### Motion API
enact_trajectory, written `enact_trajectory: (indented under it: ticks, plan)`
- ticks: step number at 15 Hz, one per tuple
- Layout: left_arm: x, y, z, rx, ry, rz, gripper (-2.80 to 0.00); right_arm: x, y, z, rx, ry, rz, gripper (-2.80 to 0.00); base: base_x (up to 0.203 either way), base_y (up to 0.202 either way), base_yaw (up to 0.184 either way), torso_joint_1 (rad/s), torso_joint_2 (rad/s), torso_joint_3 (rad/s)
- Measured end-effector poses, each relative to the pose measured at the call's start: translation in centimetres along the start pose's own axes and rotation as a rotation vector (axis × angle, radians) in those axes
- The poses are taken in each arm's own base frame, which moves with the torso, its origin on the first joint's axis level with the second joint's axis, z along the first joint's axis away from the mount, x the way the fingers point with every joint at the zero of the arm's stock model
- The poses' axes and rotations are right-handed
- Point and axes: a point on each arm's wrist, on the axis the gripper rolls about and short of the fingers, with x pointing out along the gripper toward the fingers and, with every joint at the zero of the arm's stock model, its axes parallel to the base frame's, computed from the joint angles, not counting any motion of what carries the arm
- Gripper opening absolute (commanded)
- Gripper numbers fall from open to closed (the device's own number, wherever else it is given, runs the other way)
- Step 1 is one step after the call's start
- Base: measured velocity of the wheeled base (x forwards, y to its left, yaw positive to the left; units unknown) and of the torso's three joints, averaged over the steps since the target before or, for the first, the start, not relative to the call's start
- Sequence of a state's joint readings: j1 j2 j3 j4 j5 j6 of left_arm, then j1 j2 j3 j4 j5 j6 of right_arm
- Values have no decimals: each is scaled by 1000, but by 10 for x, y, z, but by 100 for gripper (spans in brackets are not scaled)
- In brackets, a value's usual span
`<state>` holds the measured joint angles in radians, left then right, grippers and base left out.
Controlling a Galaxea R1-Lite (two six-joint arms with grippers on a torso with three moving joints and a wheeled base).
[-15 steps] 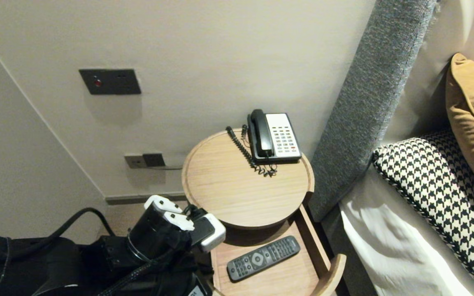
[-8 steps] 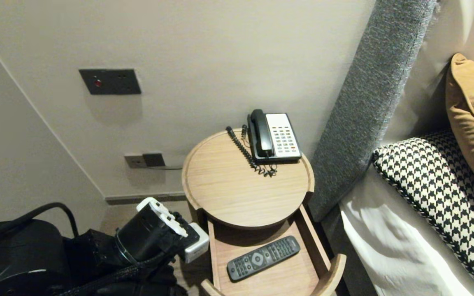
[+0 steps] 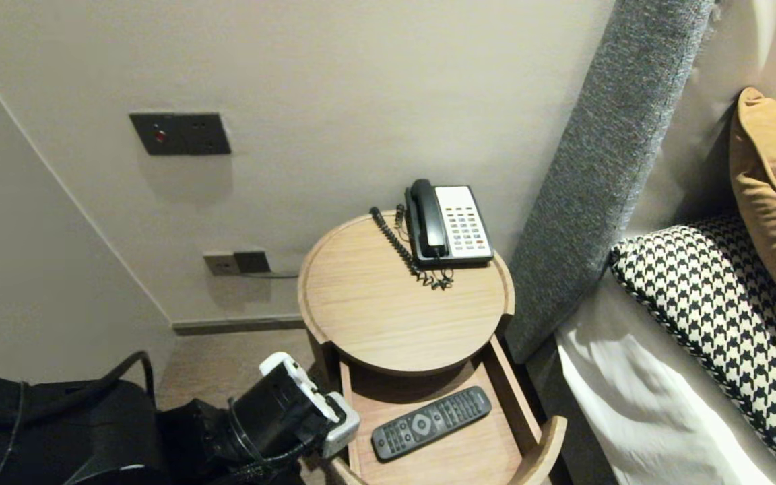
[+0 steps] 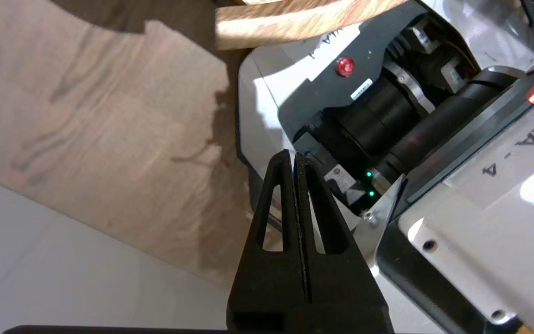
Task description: Close the nightstand drawer
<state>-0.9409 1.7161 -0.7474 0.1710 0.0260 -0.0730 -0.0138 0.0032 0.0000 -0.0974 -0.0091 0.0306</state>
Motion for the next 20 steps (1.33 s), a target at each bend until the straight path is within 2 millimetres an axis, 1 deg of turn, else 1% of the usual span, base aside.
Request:
enact_trajectory:
  ticks: [3, 8, 13, 17, 20]
  plan:
    - [13, -4, 1, 9, 29, -6, -280, 0, 0, 0, 0, 0, 0, -280, 0, 0, 0, 0, 0, 0]
    - [25, -9, 2, 18, 61, -11, -280, 0, 0, 0, 0, 0, 0, -280, 0, 0, 0, 0, 0, 0]
    - [40, -11, 9, -11, 43, -6, -280, 0, 0, 0, 0, 0, 0, -280, 0, 0, 0, 0, 0, 0]
    - [49, -12, 21, -53, 0, -3, -280, 0, 0, 0, 0, 0, 0, -280, 0, 0, 0, 0, 0, 0]
    - [56, -11, 27, -67, -27, 51, -280, 0, 0, 0, 0, 0, 0, -280, 0, 0, 0, 0, 0, 0]
